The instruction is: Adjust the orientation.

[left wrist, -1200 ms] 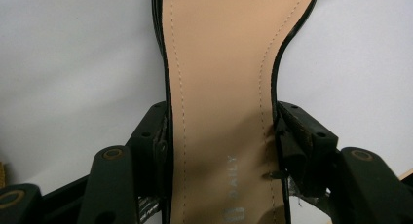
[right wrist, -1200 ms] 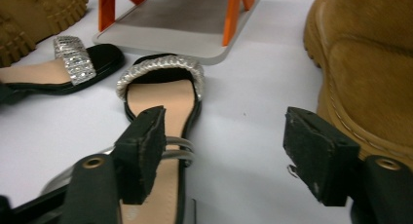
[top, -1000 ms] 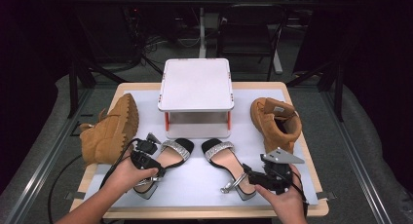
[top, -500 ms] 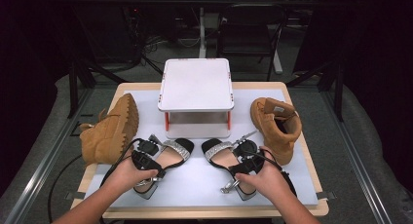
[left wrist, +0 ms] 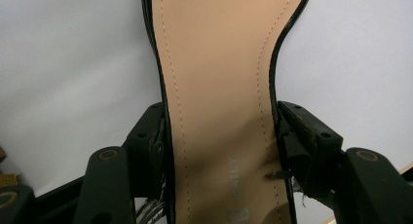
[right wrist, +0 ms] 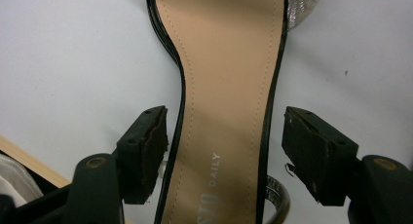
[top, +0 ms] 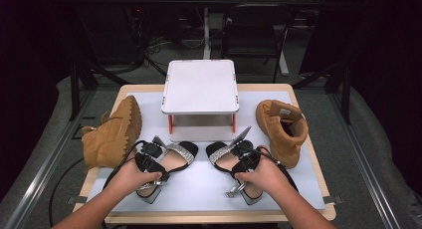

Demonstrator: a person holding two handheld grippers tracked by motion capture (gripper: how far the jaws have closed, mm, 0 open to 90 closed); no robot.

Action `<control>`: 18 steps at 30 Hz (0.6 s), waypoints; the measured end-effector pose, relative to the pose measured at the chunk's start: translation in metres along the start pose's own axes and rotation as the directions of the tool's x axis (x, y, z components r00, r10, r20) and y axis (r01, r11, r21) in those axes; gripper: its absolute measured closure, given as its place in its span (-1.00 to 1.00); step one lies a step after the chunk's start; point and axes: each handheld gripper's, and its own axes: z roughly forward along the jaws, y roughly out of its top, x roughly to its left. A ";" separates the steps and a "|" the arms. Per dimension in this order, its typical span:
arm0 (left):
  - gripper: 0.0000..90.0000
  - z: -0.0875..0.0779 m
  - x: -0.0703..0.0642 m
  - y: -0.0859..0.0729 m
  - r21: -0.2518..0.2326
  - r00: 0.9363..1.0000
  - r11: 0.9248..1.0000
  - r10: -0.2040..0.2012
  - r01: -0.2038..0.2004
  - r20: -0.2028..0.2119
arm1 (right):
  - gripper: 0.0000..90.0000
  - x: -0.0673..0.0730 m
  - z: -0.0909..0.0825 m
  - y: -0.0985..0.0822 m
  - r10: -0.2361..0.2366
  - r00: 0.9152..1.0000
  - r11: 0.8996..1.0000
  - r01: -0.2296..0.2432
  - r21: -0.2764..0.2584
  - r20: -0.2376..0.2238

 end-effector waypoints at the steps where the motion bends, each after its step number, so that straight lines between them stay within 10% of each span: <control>1: -0.10 0.000 0.000 0.000 0.002 1.000 1.000 0.003 -0.003 -0.004 | -0.23 0.000 0.001 0.001 0.001 1.000 1.000 -0.001 0.007 0.000; 18: -0.05 -0.001 -0.003 0.000 -0.003 0.998 0.998 -0.062 0.062 -0.013 | -0.08 0.005 0.011 0.008 0.095 0.995 0.995 -0.096 0.039 0.026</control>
